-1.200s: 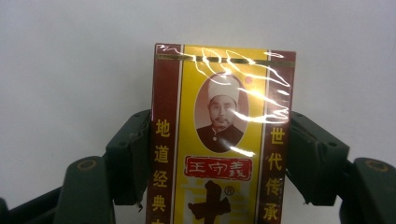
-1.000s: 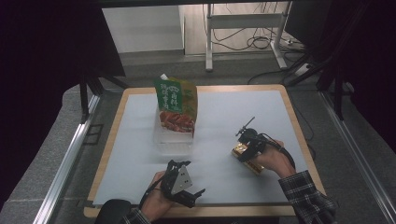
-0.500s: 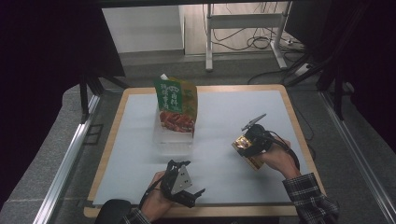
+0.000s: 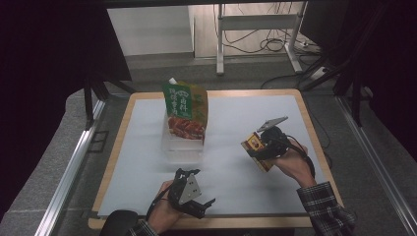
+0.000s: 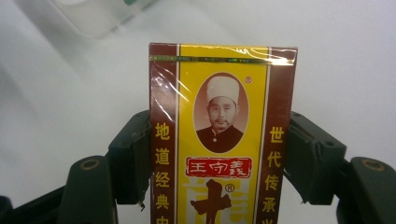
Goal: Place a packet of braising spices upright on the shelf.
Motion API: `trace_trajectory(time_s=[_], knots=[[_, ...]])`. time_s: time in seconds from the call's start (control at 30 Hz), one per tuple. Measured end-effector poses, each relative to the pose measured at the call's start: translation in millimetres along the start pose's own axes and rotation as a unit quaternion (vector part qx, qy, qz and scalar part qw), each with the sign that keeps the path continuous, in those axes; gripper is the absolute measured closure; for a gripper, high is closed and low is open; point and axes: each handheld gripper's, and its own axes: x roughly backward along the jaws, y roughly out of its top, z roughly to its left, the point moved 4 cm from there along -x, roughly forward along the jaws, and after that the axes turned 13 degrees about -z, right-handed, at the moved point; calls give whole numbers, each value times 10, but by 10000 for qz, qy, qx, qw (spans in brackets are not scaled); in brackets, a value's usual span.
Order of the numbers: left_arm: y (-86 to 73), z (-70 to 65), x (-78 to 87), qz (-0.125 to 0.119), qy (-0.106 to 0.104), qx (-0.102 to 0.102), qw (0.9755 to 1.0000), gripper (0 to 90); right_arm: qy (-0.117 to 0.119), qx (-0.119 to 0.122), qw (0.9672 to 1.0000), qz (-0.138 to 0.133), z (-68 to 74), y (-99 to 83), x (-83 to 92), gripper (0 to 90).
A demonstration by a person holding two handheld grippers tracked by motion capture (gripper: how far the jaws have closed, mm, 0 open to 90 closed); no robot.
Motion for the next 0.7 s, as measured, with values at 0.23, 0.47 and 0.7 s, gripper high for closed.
trace_trajectory(time_s=[0.23,0.47,0.7], knots=[[-3,29,17,-14,35,44,10000,4,18,78,9994,-332,26,101,25,319],[-6,52,29,-40,77,77,9999,4,33,78,9975,-696,56,217,20,319],[-13,54,56,-23,71,94,9999,4,92,156,9944,-1042,102,334,8,319]])
